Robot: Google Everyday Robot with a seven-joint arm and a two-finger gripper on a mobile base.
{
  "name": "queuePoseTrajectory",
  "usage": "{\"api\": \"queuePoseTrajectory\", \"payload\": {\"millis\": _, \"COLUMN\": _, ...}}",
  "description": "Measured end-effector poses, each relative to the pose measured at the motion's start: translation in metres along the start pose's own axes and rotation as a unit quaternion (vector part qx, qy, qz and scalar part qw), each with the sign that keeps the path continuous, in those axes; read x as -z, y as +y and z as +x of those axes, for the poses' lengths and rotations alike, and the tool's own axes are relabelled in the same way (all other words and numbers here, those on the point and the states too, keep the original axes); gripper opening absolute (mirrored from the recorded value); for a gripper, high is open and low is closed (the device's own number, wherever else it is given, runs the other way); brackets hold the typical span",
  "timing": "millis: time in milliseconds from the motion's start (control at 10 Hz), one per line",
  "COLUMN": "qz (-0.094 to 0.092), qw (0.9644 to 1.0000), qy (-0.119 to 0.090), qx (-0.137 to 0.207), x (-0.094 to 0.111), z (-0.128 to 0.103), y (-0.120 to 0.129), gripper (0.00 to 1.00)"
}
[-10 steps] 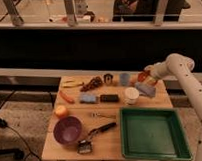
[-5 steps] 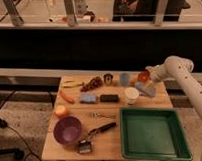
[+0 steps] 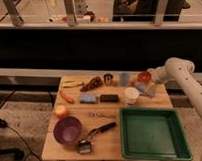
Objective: Place towel in red bowl
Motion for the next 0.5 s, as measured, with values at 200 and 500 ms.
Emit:
{"api": "queuePoseTrajectory", "payload": {"millis": 200, "qz": -0.007, "qw": 1.0000, "qy": 0.003, "qx": -0.004, "x": -0.005, "z": 0.009, "y": 0.003, "gripper": 0.80}}
{"api": "queuePoseTrajectory", "payload": {"millis": 500, "qz": -0.021, "qw": 0.9997, "qy": 0.005, "qx": -0.007, "x": -0.013, "z": 0.017, "y": 0.007, "gripper": 0.75}}
